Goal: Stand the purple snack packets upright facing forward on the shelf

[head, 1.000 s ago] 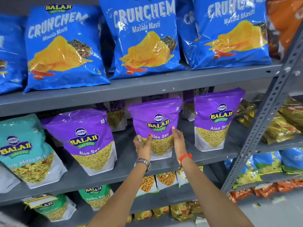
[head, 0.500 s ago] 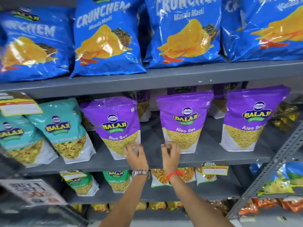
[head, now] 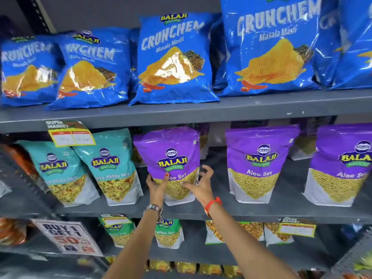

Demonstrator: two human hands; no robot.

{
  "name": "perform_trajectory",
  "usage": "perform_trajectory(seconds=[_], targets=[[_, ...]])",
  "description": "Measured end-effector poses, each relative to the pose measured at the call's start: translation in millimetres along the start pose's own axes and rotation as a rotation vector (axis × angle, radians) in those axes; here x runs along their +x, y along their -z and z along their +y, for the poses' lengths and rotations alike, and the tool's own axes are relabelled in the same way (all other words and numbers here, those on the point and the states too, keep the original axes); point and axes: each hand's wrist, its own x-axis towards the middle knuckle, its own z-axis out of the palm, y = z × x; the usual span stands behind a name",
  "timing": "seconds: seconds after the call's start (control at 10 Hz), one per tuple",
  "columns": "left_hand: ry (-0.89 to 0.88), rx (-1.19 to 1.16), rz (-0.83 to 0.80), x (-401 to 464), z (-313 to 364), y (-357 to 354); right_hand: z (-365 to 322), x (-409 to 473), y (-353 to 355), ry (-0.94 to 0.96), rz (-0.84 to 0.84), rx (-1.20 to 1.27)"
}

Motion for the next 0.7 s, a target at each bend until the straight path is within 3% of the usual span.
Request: perform_trajectory(seconds=[0.4, 0.6, 0.7], targets=[[0.007, -0.014, -0.092, 14, -13, 16, -2, -17, -8, 0.013, 0.033, -0.083], [0.052, 0.128, -0.146, -4, 11, 15, 7, -13, -10, 0.003, 0.030, -0.090], [-0.035, 0.171, -0.071, -8, 16, 14, -10, -21, -3, 0.030, -0.016, -0.116]])
